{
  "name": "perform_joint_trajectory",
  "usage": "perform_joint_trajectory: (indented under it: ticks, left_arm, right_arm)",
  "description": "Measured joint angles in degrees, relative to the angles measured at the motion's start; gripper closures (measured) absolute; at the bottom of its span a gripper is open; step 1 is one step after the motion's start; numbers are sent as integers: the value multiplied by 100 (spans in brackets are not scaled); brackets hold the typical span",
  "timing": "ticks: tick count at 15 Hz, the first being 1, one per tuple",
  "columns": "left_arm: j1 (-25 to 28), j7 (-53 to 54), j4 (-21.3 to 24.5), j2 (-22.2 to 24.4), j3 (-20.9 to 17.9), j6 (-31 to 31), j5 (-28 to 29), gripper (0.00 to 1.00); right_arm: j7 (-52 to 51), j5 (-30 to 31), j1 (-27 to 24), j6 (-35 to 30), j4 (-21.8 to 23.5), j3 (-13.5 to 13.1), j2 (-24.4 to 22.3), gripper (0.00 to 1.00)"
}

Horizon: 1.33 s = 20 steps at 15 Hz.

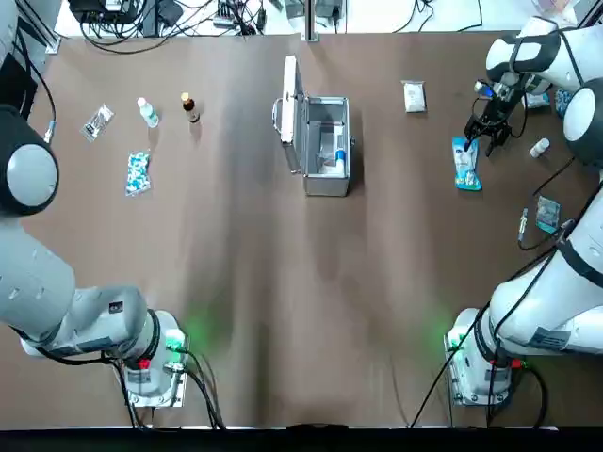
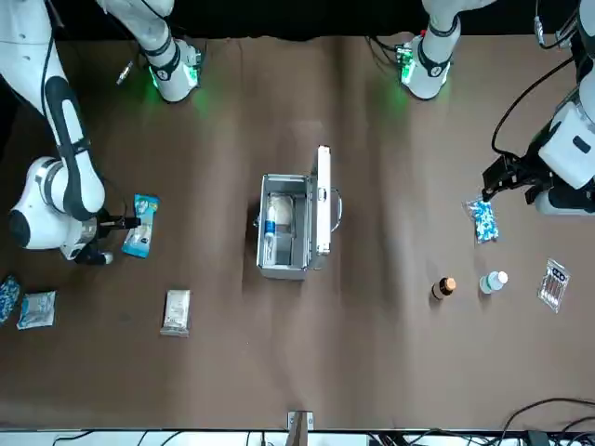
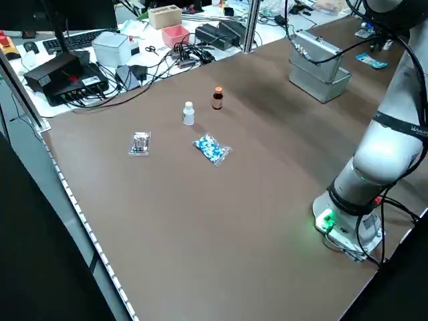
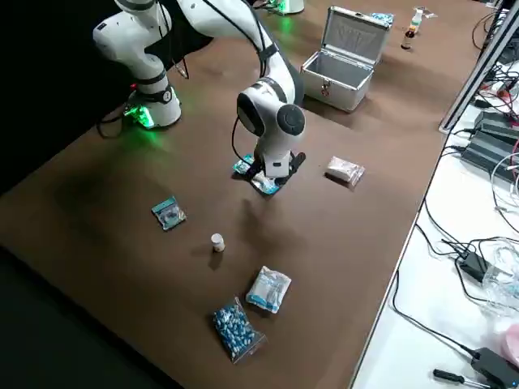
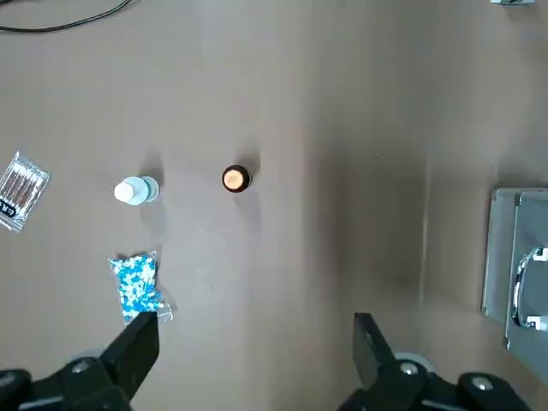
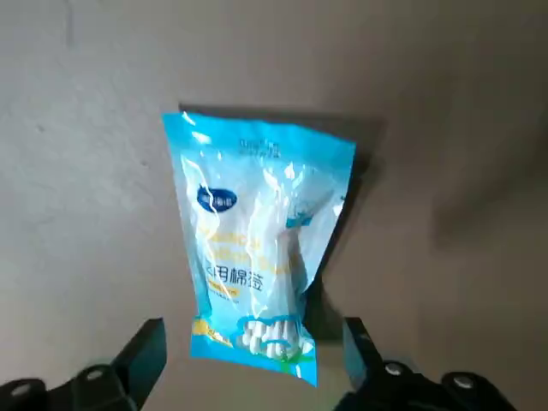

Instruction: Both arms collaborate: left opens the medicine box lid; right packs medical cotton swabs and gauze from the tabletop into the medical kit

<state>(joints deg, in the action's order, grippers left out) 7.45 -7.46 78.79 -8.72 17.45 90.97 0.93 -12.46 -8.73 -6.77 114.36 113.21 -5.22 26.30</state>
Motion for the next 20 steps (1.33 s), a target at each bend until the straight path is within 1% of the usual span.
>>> perform_joint_trajectory:
  ticks: [1,4,7,8,9,12,14,19,20]
  left_arm:
    - [0,0,7,7,0,0,0,0]
    - [0,0,21,23,0,-1,0,0]
    - [0,0,41,35,1,-1,0,0]
    - [0,0,48,36,1,-1,0,0]
    - [0,0,54,36,1,-1,0,0]
    - [-2,0,58,37,2,-1,0,0]
    - [-3,0,62,37,4,-1,0,0]
    - [-82,6,97,31,59,4,0,0]
    - [-108,6,105,24,95,4,0,0]
  right_arm:
    - [39,0,13,0,37,5,4,12]
    - [197,0,86,8,69,16,71,15]
    - [285,0,140,92,76,18,176,20]
    - [312,0,145,179,77,18,214,21]
    - [326,0,146,298,82,18,273,25]
    - [335,4,146,714,108,13,555,25]
    - [335,4,150,740,107,8,627,26]
    - [358,9,298,731,100,9,627,30]
    - [400,9,312,698,84,11,627,35]
